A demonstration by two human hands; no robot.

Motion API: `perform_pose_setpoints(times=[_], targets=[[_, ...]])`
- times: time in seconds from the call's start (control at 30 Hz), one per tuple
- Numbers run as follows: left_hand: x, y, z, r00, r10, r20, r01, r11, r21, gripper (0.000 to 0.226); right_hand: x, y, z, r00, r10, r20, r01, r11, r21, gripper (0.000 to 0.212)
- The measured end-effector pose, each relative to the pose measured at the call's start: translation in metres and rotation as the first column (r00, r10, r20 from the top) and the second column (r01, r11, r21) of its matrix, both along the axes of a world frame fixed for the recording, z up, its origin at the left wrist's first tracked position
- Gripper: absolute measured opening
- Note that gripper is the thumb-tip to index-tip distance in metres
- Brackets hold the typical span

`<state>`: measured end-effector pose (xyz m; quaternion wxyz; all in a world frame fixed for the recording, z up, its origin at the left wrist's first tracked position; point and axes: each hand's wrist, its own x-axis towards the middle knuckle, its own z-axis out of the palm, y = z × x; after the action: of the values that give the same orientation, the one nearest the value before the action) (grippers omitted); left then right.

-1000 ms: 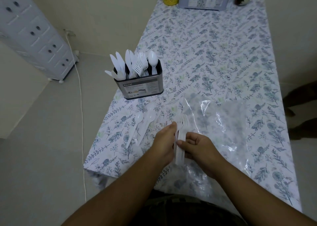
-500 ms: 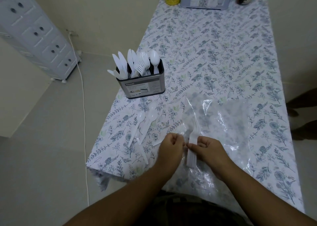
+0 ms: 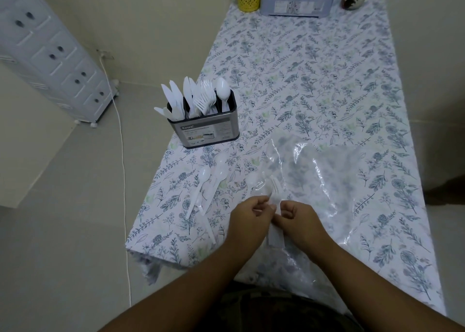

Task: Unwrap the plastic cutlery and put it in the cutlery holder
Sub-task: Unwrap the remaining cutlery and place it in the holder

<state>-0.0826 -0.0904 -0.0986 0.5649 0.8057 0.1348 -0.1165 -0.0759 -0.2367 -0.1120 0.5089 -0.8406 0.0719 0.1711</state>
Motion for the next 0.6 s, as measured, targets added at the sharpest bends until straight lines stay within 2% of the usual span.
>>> perform_pose_setpoints(times=[0.1, 0.2, 0.33, 0.43, 0.47, 0.6], targets=[[0.004, 0.0, 0.0, 1.0, 0.016, 0.002, -0.016, 1.0, 0.021, 0.031, 0.001, 0.001, -0.007, 0.995, 0.061, 0.081, -0.05, 0.99, -0.133, 0.044], [0.008, 0.003, 0.0, 1.0, -0.004, 0.028, 0.003, 0.999, 0.046, 0.025, 0.001, 0.002, -0.009, 0.982, 0.122, 0.145, -0.094, 0.978, -0.187, 0.037], [0.012, 0.006, 0.0, 0.998, -0.023, 0.053, 0.022, 0.999, 0.026, 0.023, 0.003, -0.001, -0.014, 0.97, 0.212, 0.117, -0.199, 0.974, -0.113, 0.021], [0.015, 0.012, -0.001, 0.993, -0.074, 0.093, 0.07, 0.996, 0.047, 0.025, 0.006, -0.004, -0.011, 0.98, 0.185, 0.069, -0.185, 0.983, -0.001, 0.04], [0.016, 0.014, -0.001, 0.989, -0.089, 0.115, 0.083, 0.995, 0.056, 0.026, 0.007, -0.004, -0.008, 0.982, 0.167, 0.093, -0.167, 0.986, -0.003, 0.039], [0.019, 0.019, 0.001, 0.973, -0.116, 0.2, 0.103, 0.992, 0.077, 0.028, 0.011, -0.001, 0.002, 0.975, 0.084, 0.206, -0.083, 0.996, -0.015, 0.015]])
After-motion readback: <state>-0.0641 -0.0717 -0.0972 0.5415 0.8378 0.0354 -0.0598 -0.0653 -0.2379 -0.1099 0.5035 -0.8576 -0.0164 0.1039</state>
